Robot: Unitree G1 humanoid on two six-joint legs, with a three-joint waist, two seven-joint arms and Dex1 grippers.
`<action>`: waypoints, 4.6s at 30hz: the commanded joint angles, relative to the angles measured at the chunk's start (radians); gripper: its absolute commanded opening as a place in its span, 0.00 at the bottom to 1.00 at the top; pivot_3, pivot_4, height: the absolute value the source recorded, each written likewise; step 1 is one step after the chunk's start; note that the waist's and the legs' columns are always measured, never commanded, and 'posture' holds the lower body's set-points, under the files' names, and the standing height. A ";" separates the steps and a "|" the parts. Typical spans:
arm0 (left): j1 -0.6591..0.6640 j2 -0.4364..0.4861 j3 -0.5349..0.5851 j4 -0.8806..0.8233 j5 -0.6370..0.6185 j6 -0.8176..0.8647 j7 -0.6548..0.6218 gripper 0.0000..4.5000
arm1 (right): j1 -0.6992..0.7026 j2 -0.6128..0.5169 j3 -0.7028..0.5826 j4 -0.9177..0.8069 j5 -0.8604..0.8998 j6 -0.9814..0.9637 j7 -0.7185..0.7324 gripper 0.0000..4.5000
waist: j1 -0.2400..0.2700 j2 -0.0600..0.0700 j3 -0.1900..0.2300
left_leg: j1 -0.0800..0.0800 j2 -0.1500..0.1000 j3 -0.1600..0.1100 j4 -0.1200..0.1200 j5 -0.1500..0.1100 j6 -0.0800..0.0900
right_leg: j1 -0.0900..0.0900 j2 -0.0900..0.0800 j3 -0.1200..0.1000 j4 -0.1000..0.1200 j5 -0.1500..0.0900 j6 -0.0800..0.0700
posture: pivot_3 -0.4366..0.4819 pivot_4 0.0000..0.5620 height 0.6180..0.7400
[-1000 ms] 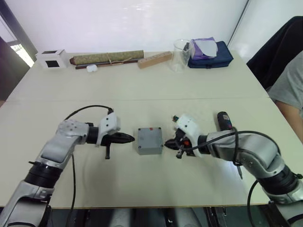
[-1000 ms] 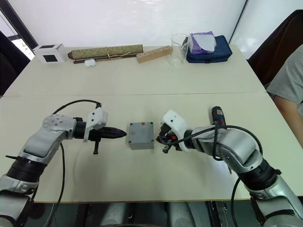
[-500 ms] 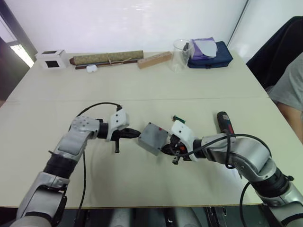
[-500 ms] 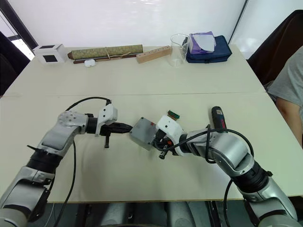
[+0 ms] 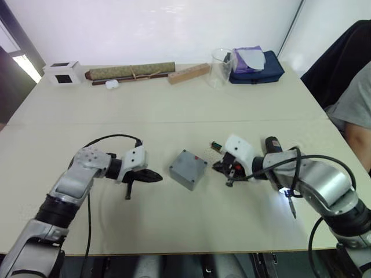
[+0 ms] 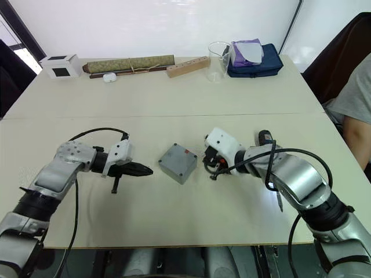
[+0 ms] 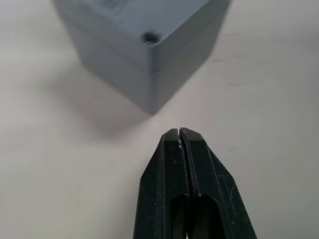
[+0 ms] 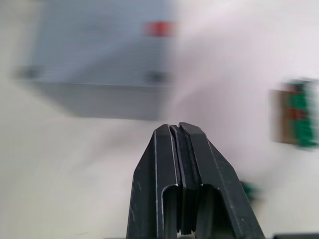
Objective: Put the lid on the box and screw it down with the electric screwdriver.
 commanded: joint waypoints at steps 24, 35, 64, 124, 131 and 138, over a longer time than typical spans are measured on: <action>-0.058 -0.081 0.009 0.024 0.022 0.005 0.110 0.00 | -0.005 0.235 0.014 0.061 -0.097 -0.025 0.083 0.01 | -0.003 0.000 0.000 | 0.000 0.000 0.000 0.000 0.000 0.000 | 0.000 0.000 0.000 0.001 0.000 0.000 | 0.48 0.27 0.97; -0.079 -0.074 0.018 0.068 0.032 -0.022 0.111 0.00 | 0.071 0.290 -0.055 -0.042 -0.047 0.074 0.039 0.01 | -0.002 0.000 0.000 | 0.000 0.000 0.000 0.000 0.000 0.000 | 0.000 0.000 0.000 0.002 0.000 0.000 | 0.48 0.27 0.97; -0.045 0.003 0.112 -0.070 -0.069 0.063 0.110 0.00 | 0.094 0.240 -0.267 -0.035 -0.117 -0.039 -0.121 0.01 | -0.005 0.000 -0.001 | 0.001 0.000 0.000 0.001 0.000 0.000 | 0.000 0.001 0.000 0.003 0.000 0.000 | 0.48 0.27 0.97; -0.196 -0.067 0.111 -0.157 -0.138 0.158 0.170 0.00 | -0.009 0.450 -0.204 0.403 -0.266 -0.299 -0.090 0.02 | -0.005 0.000 -0.001 | 0.001 0.000 0.000 0.003 0.001 -0.001 | 0.001 0.001 0.000 0.004 0.001 0.000 | 0.48 0.27 0.97; -0.185 -0.068 0.113 -0.175 -0.143 0.162 0.173 0.00 | 0.007 0.453 -0.213 0.404 -0.269 -0.321 -0.102 0.02 | -0.004 0.000 -0.001 | 0.001 0.000 0.000 0.003 0.001 -0.001 | 0.001 0.001 0.000 0.004 0.001 0.000 | 0.48 0.27 0.97; -0.182 -0.074 0.110 -0.179 -0.145 0.163 0.172 0.00 | 0.014 0.485 -0.250 0.405 -0.243 -0.350 -0.120 0.02 | -0.005 0.000 -0.001 | 0.001 0.000 0.000 0.003 0.001 -0.001 | 0.001 0.001 0.000 0.004 0.001 0.000 | 0.48 0.27 0.97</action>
